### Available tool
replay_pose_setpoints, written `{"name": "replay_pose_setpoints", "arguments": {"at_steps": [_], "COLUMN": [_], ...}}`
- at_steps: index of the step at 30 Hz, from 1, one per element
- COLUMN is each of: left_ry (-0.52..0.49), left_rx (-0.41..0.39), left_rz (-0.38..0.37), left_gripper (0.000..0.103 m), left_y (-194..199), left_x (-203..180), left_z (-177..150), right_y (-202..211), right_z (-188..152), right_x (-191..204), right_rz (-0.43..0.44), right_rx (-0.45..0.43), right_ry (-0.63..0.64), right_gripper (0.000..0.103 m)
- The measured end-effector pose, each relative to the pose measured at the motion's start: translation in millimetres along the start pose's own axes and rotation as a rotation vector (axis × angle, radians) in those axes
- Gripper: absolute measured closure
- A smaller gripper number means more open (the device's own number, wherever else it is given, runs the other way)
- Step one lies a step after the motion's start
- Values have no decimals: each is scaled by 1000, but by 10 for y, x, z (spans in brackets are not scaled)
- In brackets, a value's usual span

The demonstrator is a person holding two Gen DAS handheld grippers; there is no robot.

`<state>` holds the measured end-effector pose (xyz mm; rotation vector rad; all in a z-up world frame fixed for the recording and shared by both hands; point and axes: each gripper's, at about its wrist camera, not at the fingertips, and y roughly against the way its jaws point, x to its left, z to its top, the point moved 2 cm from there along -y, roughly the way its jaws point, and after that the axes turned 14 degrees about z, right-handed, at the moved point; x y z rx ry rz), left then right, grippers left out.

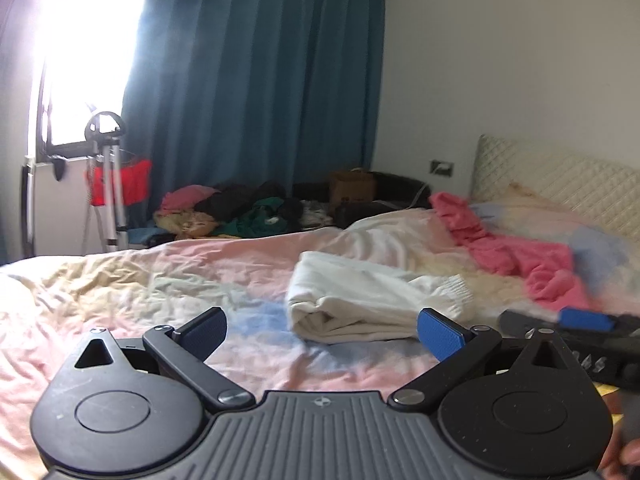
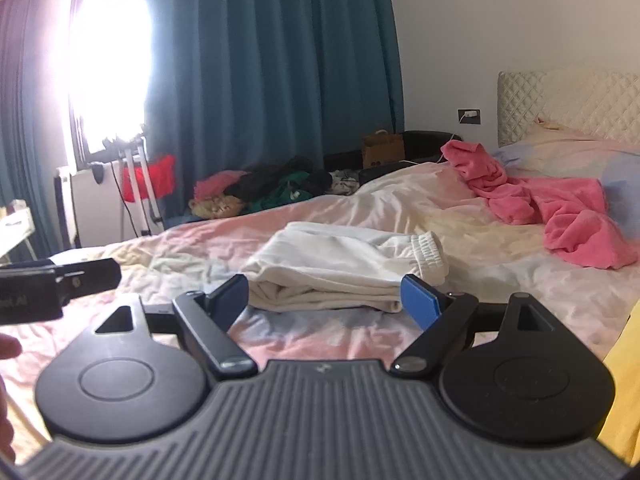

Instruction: Fold clothes

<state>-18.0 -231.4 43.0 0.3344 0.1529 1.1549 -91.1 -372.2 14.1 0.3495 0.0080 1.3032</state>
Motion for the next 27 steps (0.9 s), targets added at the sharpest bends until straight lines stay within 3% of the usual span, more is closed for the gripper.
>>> {"name": "replay_pose_setpoints", "arguments": {"at_steps": [15, 27], "left_ry": [50, 28], "left_rx": [26, 16], "left_rz": [-5, 47], "left_gripper": [2, 2], "left_y": [-101, -53], "left_x": [115, 92], "left_z": [-59, -53], "right_y": [-105, -134], "right_z": [-94, -92], "right_x": [23, 73], "right_rz": [-41, -20], "right_rx": [17, 46], "right_ry": [11, 31], "right_gripper": [18, 18]}}
